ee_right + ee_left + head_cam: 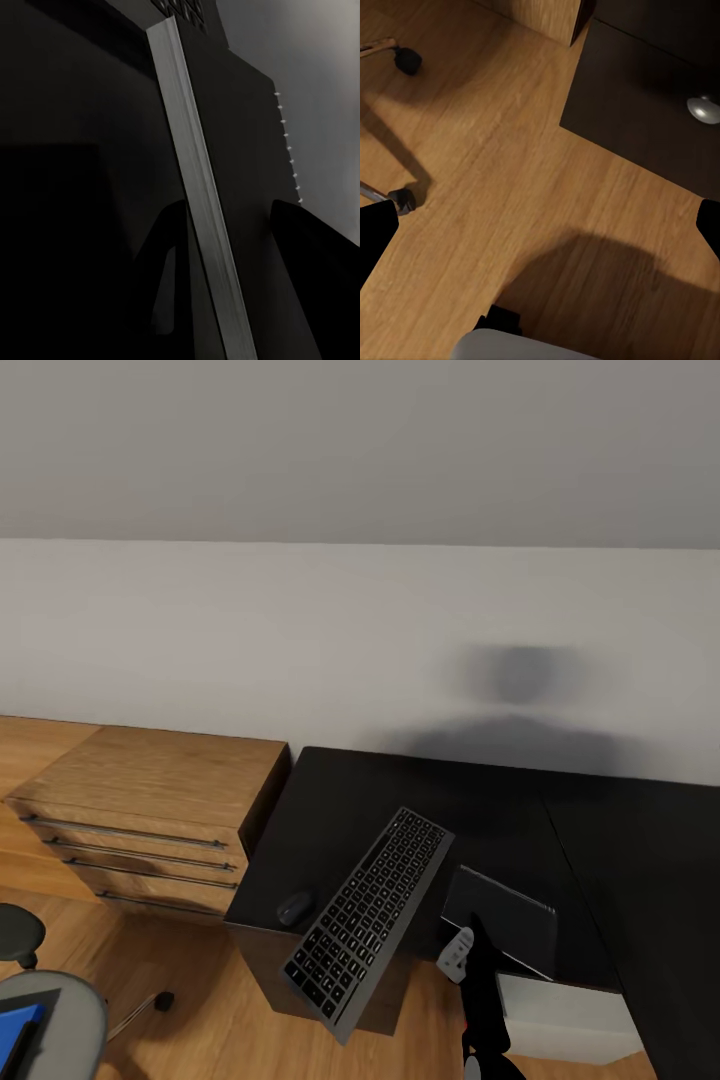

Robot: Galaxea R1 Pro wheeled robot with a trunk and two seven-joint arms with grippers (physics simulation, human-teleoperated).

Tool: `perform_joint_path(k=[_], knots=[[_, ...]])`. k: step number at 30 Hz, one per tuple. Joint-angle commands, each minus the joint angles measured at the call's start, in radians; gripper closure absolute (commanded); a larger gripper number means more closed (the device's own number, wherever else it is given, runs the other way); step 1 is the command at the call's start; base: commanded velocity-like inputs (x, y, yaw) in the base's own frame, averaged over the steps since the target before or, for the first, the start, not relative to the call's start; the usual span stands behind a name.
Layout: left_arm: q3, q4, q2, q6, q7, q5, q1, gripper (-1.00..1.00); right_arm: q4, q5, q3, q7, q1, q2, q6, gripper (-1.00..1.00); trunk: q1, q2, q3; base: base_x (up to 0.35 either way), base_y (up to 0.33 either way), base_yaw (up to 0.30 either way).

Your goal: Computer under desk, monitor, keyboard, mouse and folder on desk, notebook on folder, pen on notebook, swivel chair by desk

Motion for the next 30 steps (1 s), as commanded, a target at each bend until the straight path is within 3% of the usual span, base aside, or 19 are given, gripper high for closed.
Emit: perform_joint_path(k=[1, 30], knots=[[0.004, 0.001, 0.0, -0.002, -0.01, 0.01, 0.0, -1.0, 0.0, 0.005, 0.004, -0.004, -0.001, -0.001, 0.01, 1.0, 0.0, -0.001, -0.001, -0.005, 0.0, 0.0], [0.003, 0.001, 0.0, -0.002, -0.01, 0.01, 0.0, -1.0, 0.0, 0.005, 0.005, -0.003, -0.001, 0.0, 0.013, 1.0, 0.0, -0.001, -0.001, -0.032, 0.0, 0.0]])
